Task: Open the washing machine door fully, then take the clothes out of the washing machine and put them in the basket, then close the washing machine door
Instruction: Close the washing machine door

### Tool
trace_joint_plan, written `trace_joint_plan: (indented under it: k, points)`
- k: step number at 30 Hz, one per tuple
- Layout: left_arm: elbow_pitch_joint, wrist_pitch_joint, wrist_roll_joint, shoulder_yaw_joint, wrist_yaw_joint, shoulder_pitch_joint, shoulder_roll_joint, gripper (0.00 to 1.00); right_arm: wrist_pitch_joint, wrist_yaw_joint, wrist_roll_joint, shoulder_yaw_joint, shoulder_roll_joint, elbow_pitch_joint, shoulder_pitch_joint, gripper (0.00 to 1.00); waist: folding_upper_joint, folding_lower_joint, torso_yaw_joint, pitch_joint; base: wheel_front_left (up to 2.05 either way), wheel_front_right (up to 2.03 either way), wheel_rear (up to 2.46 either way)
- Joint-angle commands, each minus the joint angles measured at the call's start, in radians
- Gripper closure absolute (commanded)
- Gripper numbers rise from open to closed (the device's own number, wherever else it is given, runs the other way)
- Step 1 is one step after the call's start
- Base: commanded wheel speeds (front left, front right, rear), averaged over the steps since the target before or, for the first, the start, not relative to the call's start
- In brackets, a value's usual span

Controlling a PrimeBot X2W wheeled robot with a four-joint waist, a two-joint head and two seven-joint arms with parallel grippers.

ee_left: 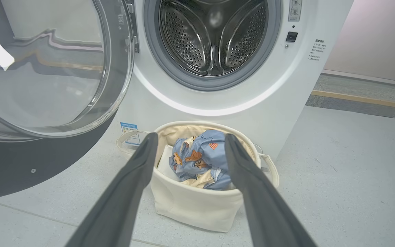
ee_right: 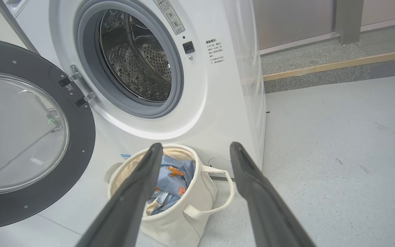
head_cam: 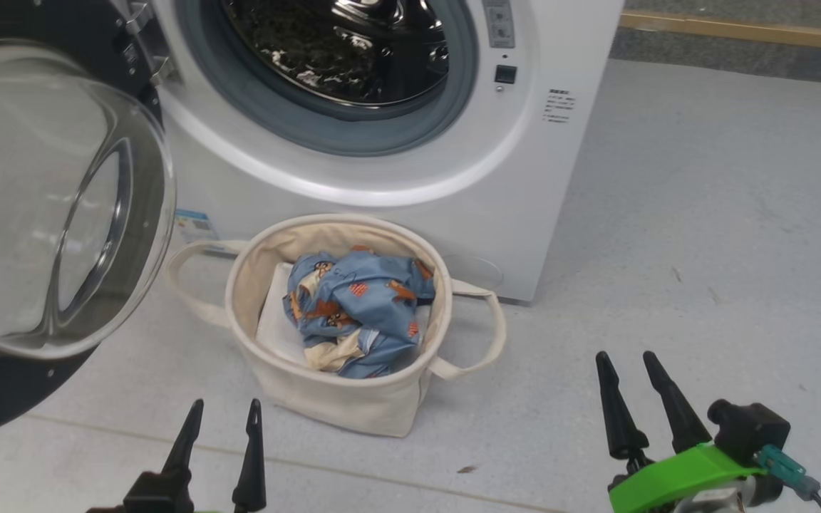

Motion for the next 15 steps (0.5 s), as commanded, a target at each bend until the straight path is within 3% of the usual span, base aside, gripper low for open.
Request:
trace_joint_plan:
  k: [1, 15]
  points:
    - [-0.037, -0.005, 0.005, 0.027, 0.001, -0.042, 0.001, 0.0, -0.012, 0.0, 0.002, 0.028, 0.0, -0.043, -0.044, 0.0, 0.0, 0.0, 0.012, 0.008, 0.0, 0.0, 0.0]
    - [-0.058, -0.005, 0.012, 0.018, 0.001, -0.06, 0.001, 0.0, -0.012, 0.0, -0.003, 0.064, 0.0, -0.089, -0.062, 0.0, 0.0, 0.0, 0.187, 0.021, 0.0, 0.0, 0.0]
